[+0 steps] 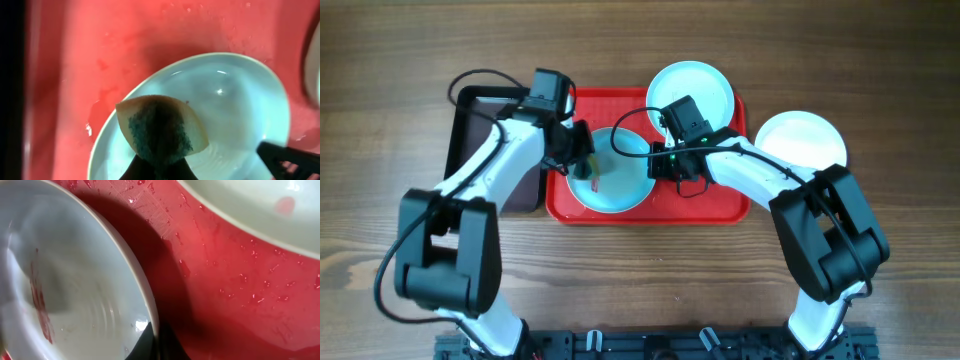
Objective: Clean dirty plates on tray and stack at the side
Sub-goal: 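Move the sponge with left gripper onto the blue plate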
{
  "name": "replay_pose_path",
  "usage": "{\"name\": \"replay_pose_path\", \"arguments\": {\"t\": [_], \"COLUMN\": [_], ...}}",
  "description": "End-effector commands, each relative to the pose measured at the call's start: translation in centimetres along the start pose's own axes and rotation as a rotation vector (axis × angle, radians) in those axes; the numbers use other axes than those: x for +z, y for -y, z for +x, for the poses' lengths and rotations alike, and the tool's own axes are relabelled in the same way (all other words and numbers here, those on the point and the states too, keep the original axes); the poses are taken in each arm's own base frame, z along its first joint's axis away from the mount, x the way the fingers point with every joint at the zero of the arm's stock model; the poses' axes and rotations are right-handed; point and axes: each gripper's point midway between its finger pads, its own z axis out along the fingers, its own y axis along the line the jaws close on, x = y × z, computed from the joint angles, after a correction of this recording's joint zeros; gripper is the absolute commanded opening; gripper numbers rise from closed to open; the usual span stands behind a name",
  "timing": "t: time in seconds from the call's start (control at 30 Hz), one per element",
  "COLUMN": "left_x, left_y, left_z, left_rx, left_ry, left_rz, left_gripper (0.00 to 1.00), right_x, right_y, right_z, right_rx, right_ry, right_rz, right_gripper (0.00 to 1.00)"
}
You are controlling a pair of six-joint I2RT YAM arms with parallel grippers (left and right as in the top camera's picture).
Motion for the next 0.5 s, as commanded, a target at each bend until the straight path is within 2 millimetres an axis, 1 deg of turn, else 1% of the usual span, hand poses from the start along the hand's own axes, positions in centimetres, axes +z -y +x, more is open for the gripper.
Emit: {"name": "replay_pose_path", "arguments": {"t": [0.0, 0.13, 0.2, 0.27, 0.37, 0.4, 0.47], "left_x": [1.9, 3.5, 4.0, 4.4, 4.5, 4.6, 4.8], "left_y": [-0.3, -1.1, -0.9, 0.2, 3.0, 3.6, 4.3], "left_z": [0.9, 2.0, 2.9, 3.9, 5.6, 6.0, 6.6], "left_rx": [0.153, 0.196, 0.221, 0.271, 0.337, 0.353, 0.371], "left_ry": [-0.044, -0.106, -0.147, -0.194, -0.252, -0.262, -0.274], "left_rz": [-0.031, -0.051, -0.023, 0.06, 0.227, 0.256, 0.266], "left_gripper": [0.04, 0.04, 0.04, 0.04, 0.04, 0.04, 0.04], "right_x": [1.0, 1.0, 1.0, 1.0, 1.0, 1.0, 1.0], "right_y": [0.6, 0.6, 0.6, 0.6, 0.6, 0.6, 0.6], "right_z": [1.0, 1.0, 1.0, 1.0, 1.0, 1.0, 1.0], "right_rx": [0.022, 0.016, 0.016, 0.016, 0.016, 0.016, 0.016], "right_ry": [-0.041, -0.042, -0.042, -0.042, -0.042, -0.042, -0.042], "right_rz": [0.012, 0.012, 0.012, 0.012, 0.012, 0.013, 0.012], "right_gripper": [0.04, 0.04, 0.04, 0.05, 0.04, 0.04, 0.04]}}
